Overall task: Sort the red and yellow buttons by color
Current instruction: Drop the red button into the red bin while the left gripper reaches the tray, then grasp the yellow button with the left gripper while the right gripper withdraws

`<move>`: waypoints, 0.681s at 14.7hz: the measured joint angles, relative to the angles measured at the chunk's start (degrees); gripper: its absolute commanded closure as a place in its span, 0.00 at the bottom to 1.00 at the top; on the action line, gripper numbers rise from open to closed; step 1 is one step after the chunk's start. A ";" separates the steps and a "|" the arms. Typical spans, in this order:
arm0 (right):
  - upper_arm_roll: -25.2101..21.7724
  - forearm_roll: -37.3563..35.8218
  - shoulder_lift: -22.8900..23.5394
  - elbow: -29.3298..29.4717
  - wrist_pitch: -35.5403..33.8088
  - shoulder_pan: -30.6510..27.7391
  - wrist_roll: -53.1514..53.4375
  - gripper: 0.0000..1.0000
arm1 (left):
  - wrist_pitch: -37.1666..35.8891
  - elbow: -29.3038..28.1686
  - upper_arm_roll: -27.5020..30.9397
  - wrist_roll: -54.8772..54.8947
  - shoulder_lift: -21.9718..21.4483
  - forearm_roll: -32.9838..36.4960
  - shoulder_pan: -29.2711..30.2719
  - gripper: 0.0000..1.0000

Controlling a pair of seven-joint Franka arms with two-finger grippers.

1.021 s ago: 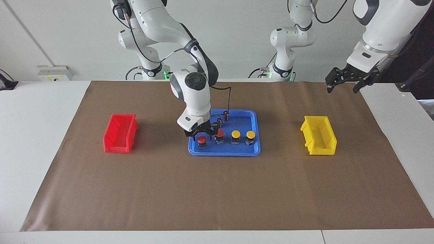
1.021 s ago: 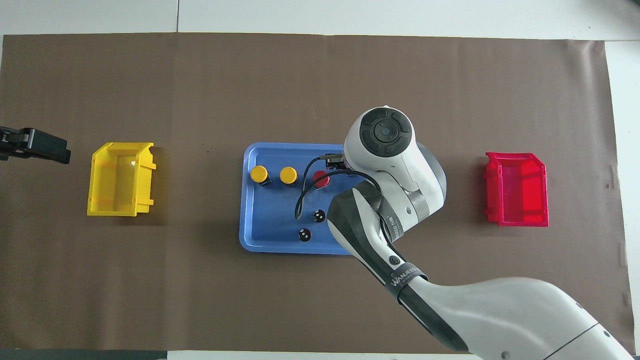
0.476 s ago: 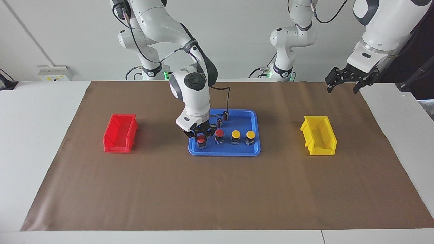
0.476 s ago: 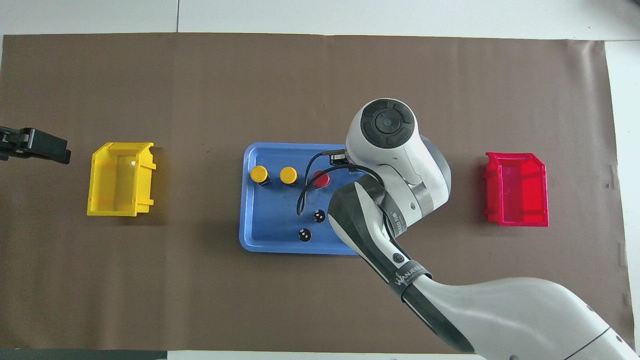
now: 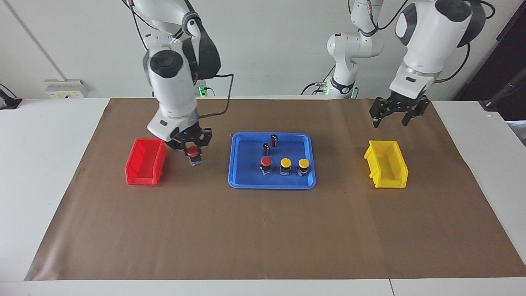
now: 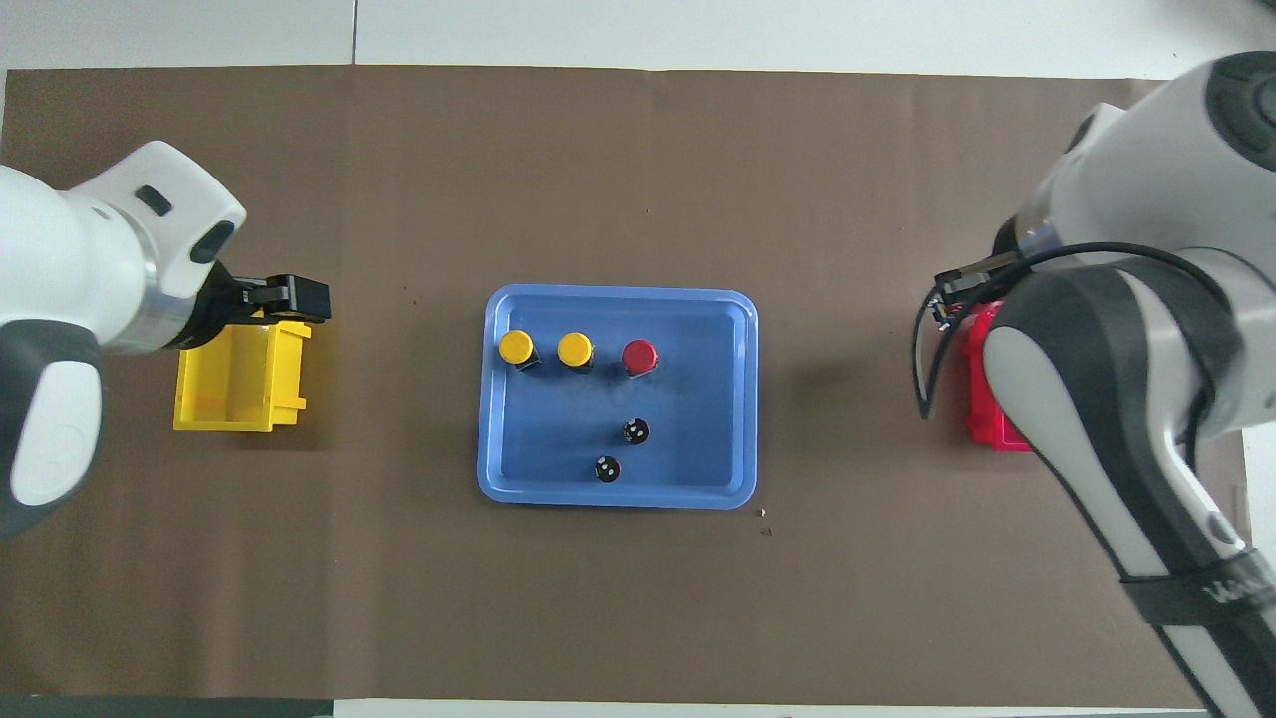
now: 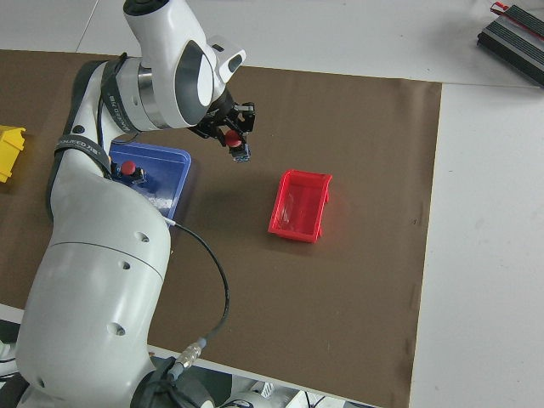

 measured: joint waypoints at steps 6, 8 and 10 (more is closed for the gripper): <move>0.10 1.86 -6.70 -18.67 13.07 -7.43 -11.04 0.89 | 15.73 -3.43 -0.26 -16.70 11.68 0.00 -11.36 0.30; 0.01 1.86 -7.56 -21.00 14.72 -7.97 -12.49 0.89 | 18.87 -3.35 -0.24 -17.79 14.87 0.00 -12.06 0.32; -0.09 1.86 -8.10 -22.61 16.73 -8.44 -13.92 0.88 | 20.21 -3.28 -0.08 -17.86 16.09 0.00 -12.06 0.32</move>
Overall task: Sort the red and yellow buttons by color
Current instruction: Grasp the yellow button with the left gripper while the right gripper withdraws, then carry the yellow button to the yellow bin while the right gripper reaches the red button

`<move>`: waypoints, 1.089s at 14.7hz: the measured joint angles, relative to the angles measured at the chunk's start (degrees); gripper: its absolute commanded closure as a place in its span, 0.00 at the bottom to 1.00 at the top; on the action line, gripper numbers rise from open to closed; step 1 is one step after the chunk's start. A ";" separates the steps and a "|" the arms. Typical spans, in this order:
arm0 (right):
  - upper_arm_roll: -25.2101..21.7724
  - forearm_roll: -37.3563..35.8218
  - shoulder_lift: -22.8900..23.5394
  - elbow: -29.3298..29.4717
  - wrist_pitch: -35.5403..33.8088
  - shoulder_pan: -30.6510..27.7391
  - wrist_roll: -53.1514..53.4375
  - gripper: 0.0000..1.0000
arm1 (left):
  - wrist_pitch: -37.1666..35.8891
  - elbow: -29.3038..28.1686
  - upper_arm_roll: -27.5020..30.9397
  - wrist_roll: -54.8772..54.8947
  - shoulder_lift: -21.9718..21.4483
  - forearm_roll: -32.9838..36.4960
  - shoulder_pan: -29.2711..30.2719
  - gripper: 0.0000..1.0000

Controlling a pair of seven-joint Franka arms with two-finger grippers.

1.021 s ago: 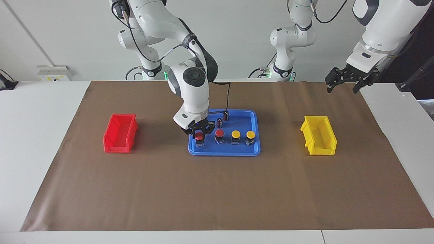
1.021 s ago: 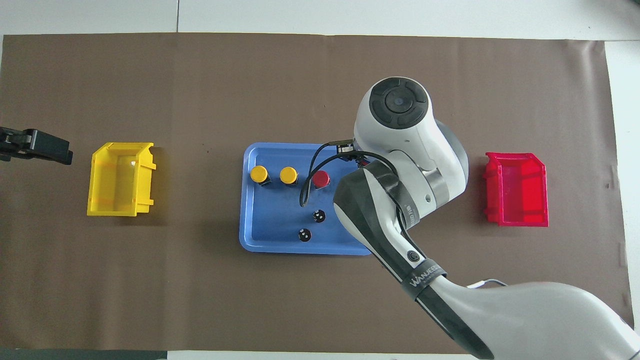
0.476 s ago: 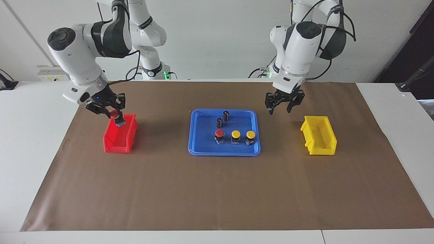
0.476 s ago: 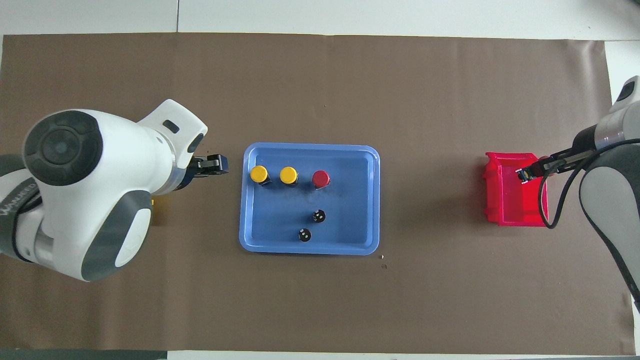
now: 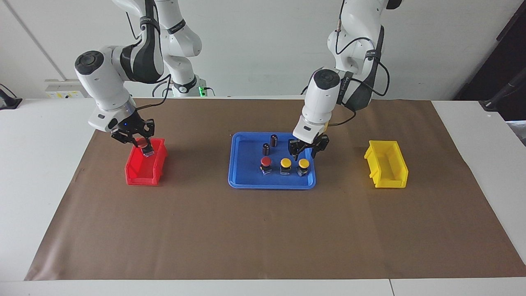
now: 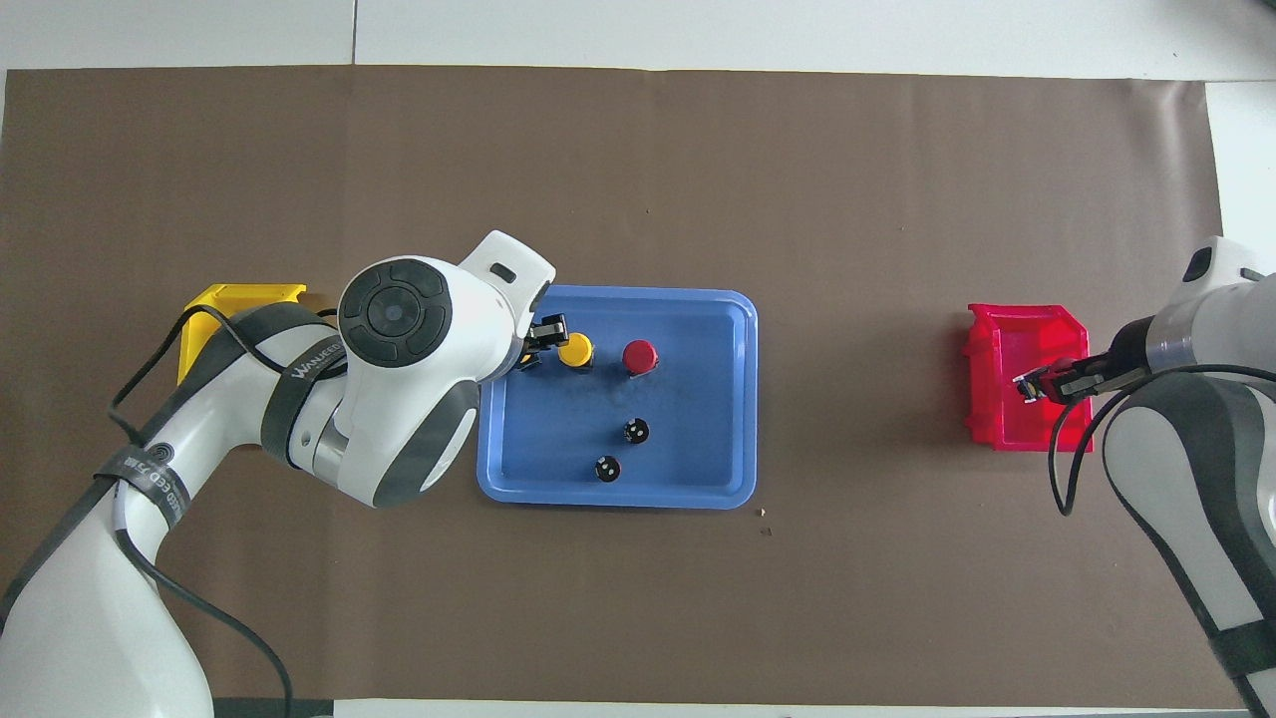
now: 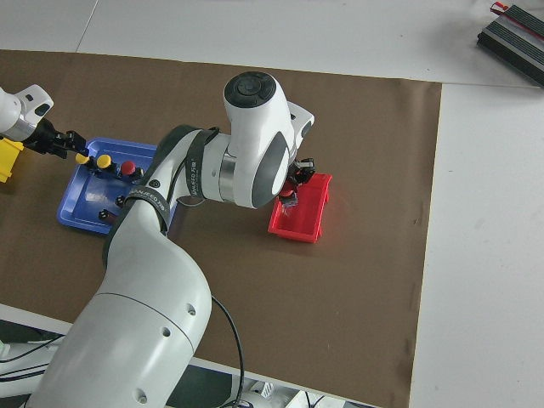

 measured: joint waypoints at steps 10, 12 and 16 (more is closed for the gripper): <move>-0.03 0.00 -0.53 -9.79 11.37 -2.79 -1.99 0.85 | 0.26 -0.06 0.23 -0.05 1.44 0.00 0.00 0.91; -0.01 0.04 -0.52 -10.83 12.48 -2.79 -1.99 0.82 | 0.37 -0.03 0.24 -0.93 1.74 0.00 0.00 0.98; 0.05 0.12 -0.52 -12.41 15.38 -2.78 -1.84 0.62 | -4.70 4.79 0.53 -3.10 1.59 0.00 0.08 0.99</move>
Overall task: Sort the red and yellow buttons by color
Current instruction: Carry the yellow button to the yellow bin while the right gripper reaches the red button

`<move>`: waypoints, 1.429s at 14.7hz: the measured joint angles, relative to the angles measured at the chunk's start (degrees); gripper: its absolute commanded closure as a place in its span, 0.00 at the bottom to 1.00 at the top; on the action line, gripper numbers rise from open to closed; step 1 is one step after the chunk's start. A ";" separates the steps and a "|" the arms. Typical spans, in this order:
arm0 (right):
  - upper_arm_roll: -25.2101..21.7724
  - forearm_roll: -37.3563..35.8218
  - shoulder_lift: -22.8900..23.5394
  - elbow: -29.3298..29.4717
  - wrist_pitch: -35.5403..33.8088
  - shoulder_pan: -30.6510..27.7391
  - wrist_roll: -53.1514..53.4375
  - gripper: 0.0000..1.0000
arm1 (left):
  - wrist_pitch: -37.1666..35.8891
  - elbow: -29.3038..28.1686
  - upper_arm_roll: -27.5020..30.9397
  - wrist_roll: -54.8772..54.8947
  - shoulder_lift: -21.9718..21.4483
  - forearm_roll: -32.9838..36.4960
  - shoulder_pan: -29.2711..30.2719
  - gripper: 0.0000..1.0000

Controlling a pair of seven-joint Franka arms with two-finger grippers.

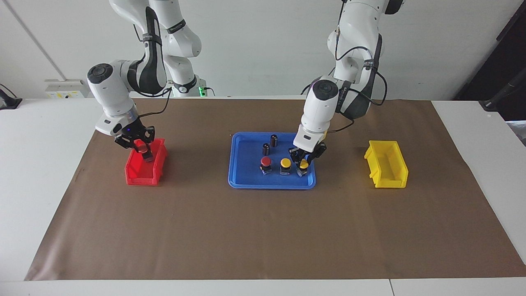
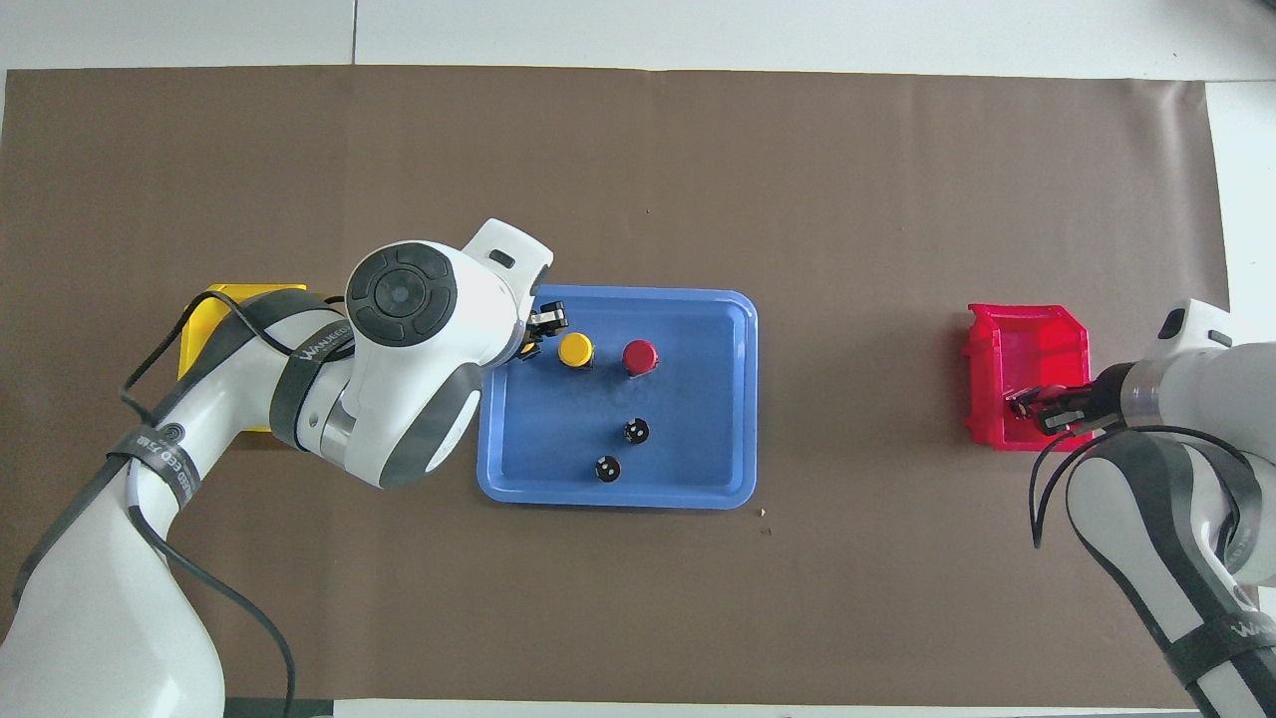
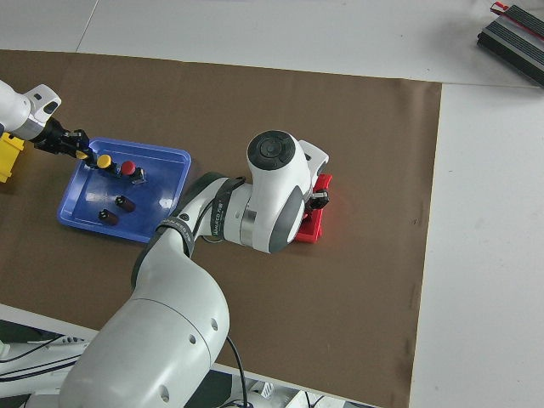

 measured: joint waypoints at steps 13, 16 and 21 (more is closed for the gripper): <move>1.09 0.27 3.43 25.80 -24.85 11.64 18.46 0.00 | -21.82 1.58 1.55 45.96 -10.61 -0.02 27.78 0.98; 1.51 0.28 8.00 33.18 -25.62 23.62 37.81 0.00 | -14.98 -7.64 1.51 48.39 -13.61 -0.03 29.84 0.98; 1.55 -0.67 22.31 46.02 -22.21 39.44 61.10 0.00 | -7.90 -15.37 1.39 48.76 -15.09 -0.03 30.01 0.98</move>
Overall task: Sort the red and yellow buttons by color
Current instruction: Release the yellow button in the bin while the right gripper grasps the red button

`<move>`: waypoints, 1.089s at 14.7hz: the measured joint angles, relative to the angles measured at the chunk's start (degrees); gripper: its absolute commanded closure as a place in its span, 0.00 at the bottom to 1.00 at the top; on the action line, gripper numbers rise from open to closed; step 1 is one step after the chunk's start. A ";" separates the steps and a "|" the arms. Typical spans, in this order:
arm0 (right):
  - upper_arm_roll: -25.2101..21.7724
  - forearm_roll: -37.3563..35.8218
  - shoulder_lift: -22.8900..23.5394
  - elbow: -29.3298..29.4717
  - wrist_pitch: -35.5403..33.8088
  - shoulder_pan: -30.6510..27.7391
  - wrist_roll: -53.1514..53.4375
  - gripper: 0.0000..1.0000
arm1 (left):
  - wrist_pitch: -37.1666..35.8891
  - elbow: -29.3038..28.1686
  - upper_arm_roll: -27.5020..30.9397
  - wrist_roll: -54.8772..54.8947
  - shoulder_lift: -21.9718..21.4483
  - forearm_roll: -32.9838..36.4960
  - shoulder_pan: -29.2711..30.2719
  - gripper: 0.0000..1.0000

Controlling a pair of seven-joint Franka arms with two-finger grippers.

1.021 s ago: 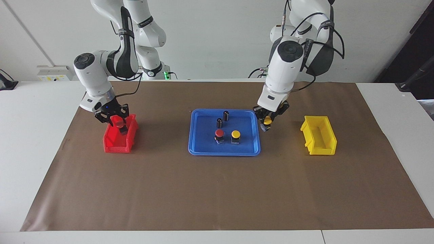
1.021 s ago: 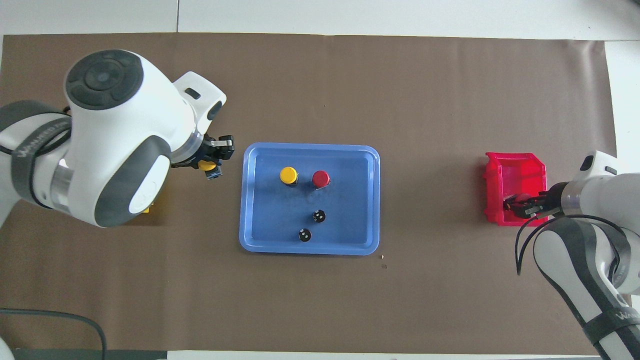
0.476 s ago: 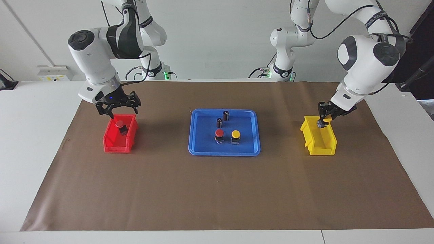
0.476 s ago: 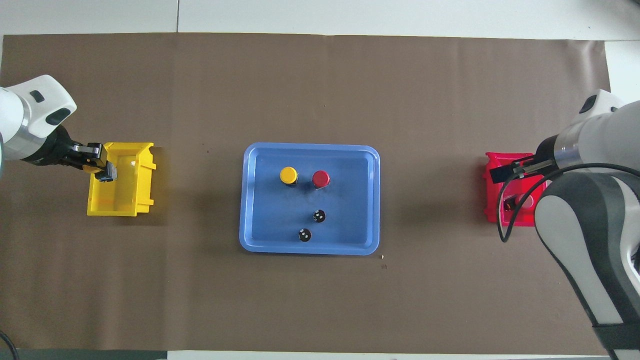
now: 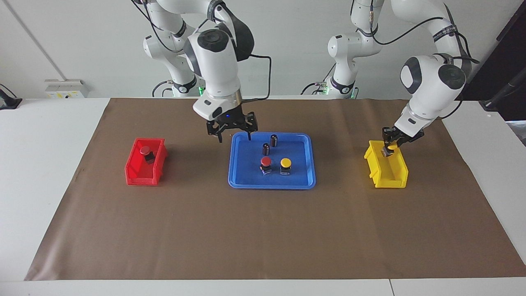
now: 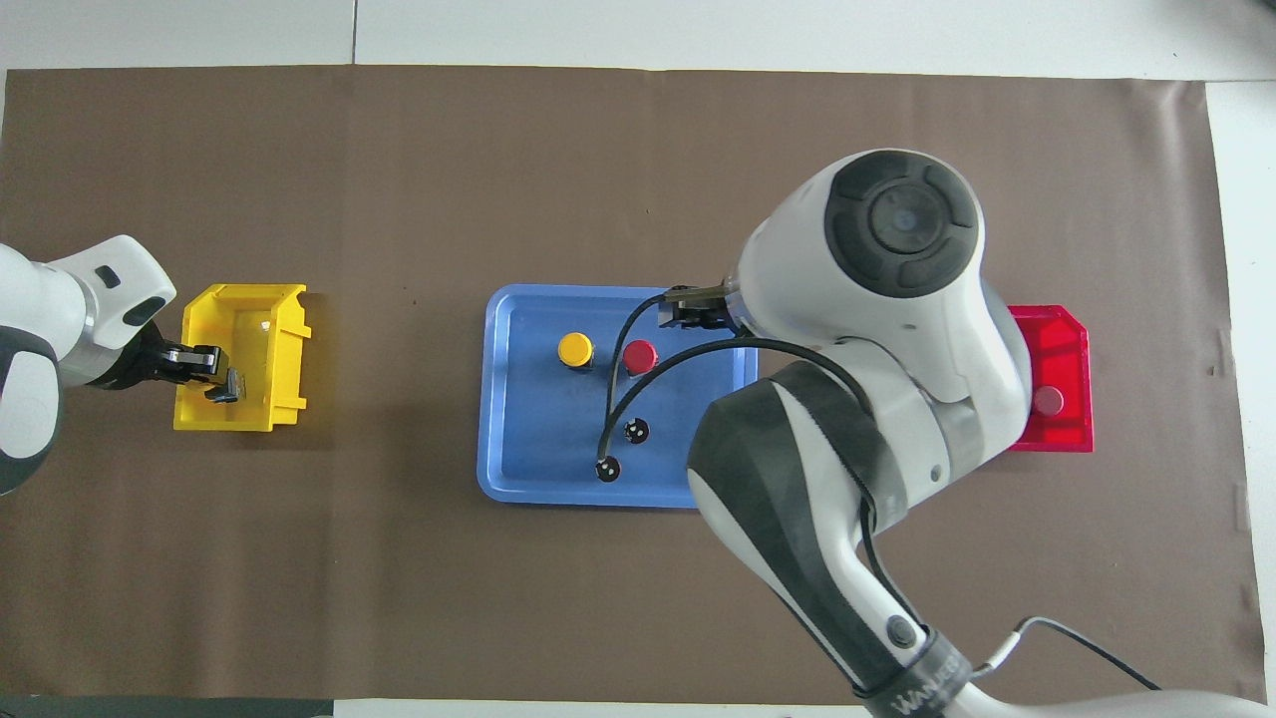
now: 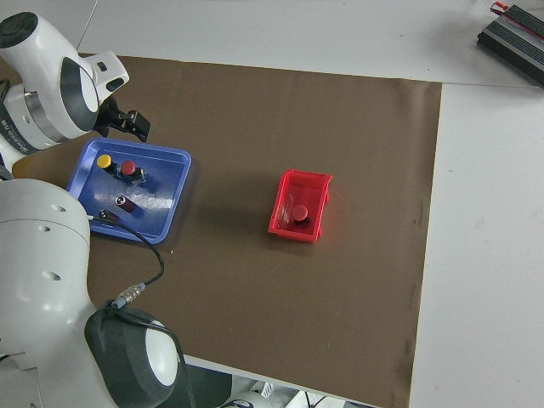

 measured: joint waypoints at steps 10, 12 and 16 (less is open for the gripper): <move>-0.56 -4.78 8.46 -3.83 9.32 4.83 5.42 0.20 | 6.92 -4.74 -0.01 0.00 1.10 0.00 0.00 0.23; -0.58 -4.78 8.43 -4.75 9.94 4.83 5.42 0.26 | 6.92 -4.47 0.00 0.00 1.10 0.00 0.02 0.22; -0.60 -4.78 8.22 -6.17 11.45 4.84 5.42 0.76 | 1.73 1.16 -0.01 0.02 1.07 0.00 0.02 0.00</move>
